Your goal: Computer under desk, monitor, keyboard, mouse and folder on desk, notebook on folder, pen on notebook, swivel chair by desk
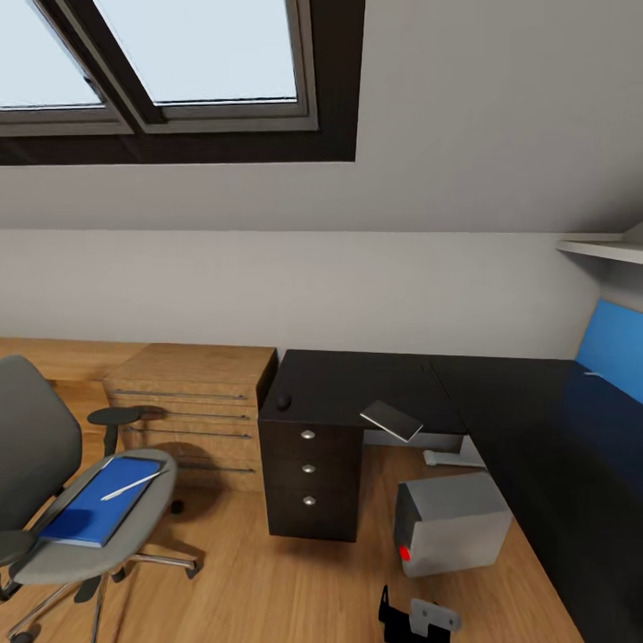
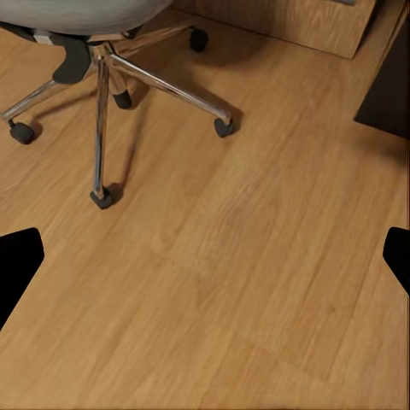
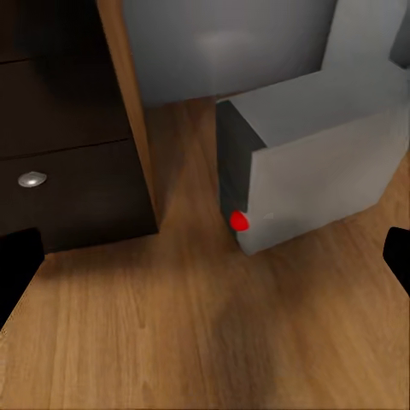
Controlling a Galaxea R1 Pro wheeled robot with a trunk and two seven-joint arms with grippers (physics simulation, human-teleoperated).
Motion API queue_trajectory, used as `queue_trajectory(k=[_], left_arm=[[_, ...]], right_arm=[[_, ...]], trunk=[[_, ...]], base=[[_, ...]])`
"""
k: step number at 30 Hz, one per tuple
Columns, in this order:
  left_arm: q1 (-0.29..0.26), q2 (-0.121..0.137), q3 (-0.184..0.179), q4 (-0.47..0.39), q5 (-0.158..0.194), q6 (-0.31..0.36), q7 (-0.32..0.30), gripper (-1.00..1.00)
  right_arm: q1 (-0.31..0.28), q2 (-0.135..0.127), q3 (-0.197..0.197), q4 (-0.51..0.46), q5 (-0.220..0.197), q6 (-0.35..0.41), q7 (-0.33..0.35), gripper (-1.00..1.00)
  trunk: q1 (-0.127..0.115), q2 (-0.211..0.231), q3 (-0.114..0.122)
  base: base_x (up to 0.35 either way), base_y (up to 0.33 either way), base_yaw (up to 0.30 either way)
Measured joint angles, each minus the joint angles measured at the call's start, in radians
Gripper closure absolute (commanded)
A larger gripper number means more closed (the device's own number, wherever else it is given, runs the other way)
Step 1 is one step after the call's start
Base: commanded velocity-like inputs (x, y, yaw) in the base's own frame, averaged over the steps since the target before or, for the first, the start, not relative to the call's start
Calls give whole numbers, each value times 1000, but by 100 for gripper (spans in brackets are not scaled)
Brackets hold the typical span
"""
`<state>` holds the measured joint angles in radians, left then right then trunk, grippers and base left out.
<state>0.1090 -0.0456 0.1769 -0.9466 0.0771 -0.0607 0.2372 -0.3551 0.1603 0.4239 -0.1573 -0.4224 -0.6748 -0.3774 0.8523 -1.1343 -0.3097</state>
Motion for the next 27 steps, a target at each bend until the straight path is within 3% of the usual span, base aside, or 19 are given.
queue_trajectory(k=[2, 5, 6, 10, 11, 12, 13, 14, 15, 16, 18, 21, 27], left_arm=[[0, -1, -7, -9, 0, -1, 0, -100], [0, -1, -34, -63, 1, 3, 1, -100], [0, -1, -45, -113, 1, 7, 1, -100], [0, -1, -53, -203, 2, 35, 2, -100], [0, -2, -57, -332, 4, 162, 2, -100], [0, -2, -58, -382, 4, 206, 2, -100], [0, -1, -59, -449, 4, 295, 1, -100], [0, -1, -60, -485, 5, 340, 1, -100], [0, -3, -61, -570, 7, 450, 2, -100], [1, -7, -62, -609, 8, 495, 2, -100], [1, -25, -64, -639, 10, 537, 2, -100], [-12, -56, -65, -655, 16, 574, 2, -100], [-47, -81, -67, -574, 60, 607, -1, -100]], right_arm=[[0, 1, 0, -25, -1, 1, -1, -100], [0, 1, 1, -139, 3, 26, -6, -100], [0, 2, 4, -223, 10, 80, -11, -100], [0, 0, 6, -376, 39, 222, -40, -100], [1, -2, 8, -489, 75, 443, -105, -100], [0, -1, 12, -630, 87, 503, -121, -100], [-1, -1, 12, -716, 93, 597, -143, -100], [-1, 0, 12, -755, 93, 641, -151, -100], [-10, 1, 12, -859, 91, 781, -165, -100], [-21, 0, 11, -928, 93, 875, -171, -100], [-33, -2, 7, -998, 94, 982, -175, -100], [-42, -5, -5, -1035, 94, 1056, -177, -100], [-46, -41, -70, -1008, 94, 1101, -181, -100]], trunk=[[0, 0, 0], [-11, 21, 9], [-15, 28, 13], [-30, 56, 25], [-34, 63, 28], [-38, 70, 32], [-42, 77, 35], [-46, 84, 38], [-50, 91, 41], [-54, 98, 44], [-61, 112, 50], [-73, 133, 60], [-96, 175, 78]], base=[[16, 1, 0], [6, 0, 0], [3, 0, 0], [1, 0, 0], [0, 0, 0], [0, 0, 0], [0, 0, 0], [0, 0, 0], [0, 0, 0], [0, 0, 0], [0, 0, 0], [0, 0, 0], [0, 0, 0]])
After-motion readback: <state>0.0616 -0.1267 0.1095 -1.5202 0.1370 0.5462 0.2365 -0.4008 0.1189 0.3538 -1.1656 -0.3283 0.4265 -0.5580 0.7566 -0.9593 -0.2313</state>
